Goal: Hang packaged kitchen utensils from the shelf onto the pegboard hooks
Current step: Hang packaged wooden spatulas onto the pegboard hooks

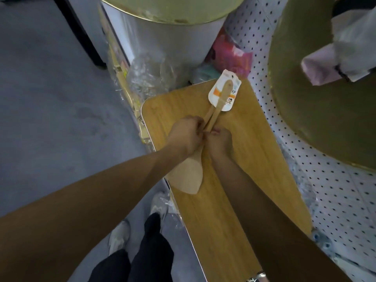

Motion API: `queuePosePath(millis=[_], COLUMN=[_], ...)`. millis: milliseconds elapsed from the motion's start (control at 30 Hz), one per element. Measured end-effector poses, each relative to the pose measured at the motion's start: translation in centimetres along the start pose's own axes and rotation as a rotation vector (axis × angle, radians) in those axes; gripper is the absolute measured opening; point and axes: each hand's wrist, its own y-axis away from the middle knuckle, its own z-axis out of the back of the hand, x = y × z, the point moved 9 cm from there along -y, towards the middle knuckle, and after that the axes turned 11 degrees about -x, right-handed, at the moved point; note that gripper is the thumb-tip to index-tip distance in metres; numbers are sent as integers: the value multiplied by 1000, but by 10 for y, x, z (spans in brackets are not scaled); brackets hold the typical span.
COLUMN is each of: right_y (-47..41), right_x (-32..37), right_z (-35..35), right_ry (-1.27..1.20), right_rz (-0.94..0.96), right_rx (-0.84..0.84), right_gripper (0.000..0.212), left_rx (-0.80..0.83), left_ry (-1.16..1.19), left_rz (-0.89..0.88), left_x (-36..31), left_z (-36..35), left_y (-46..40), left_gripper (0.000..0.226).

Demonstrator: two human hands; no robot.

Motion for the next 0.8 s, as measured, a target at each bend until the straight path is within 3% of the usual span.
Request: queuePosePath(millis=[133,300,700,800], right_y=[13,60,223,269], right_x=[-10,-5,80,87], right_z=[6,22,113,140], right_ry=[-148,-206,-294,-307], right_rz=[-154,-136,147,179], right_rx=[37,125,79,36], right_gripper=[14,16,21,9], left_rx=[110,164,197,221], left_ry=[171,210,302,299], left_rz=[190,227,12,-60], left_x=[8,7,-66,-78], left_z=[-5,19,164,197], left_y=[3,34,145,178], left_gripper=[21,9,12,28])
